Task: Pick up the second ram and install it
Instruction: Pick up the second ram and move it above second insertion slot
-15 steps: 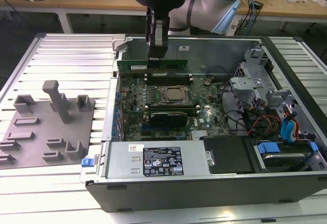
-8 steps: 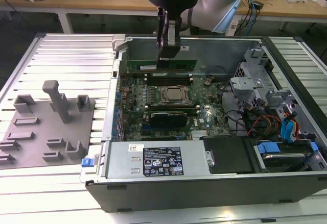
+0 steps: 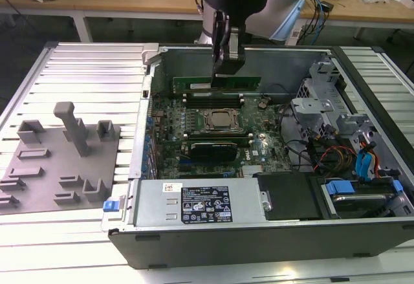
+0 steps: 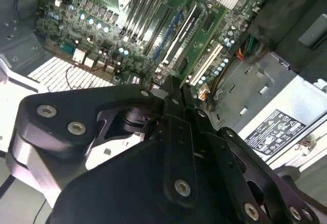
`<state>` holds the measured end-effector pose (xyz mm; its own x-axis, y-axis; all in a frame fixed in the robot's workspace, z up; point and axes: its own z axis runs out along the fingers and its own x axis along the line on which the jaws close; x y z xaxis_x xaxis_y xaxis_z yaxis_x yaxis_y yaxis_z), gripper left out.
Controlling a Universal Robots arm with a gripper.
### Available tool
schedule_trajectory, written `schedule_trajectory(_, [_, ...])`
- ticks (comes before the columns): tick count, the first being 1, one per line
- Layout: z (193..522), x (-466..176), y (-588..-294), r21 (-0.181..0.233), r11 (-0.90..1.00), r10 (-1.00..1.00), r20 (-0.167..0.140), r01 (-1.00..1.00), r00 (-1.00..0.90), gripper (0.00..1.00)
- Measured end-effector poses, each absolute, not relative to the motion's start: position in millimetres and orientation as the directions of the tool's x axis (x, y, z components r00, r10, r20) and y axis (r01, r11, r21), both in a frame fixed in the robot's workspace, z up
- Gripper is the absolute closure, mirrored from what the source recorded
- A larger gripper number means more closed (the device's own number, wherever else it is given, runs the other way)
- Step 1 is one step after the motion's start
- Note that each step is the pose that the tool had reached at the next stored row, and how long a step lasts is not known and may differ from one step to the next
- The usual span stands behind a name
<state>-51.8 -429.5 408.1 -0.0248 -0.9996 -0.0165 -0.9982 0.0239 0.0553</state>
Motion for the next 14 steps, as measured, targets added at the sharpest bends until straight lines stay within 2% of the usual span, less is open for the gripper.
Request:
schedule_trajectory(4, [406, -51, -429, 0.056, 0.051, -0.998, -0.026, -0.997, -0.052, 0.86])
schedule_trajectory(6, [405, -50, -429, 0.058, 0.063, -0.996, -0.057, -0.996, -0.066, 0.86])
schedule_trajectory(14, [395, -30, -429, 0.065, 0.071, -0.995, -0.060, -0.995, -0.075, 0.86])
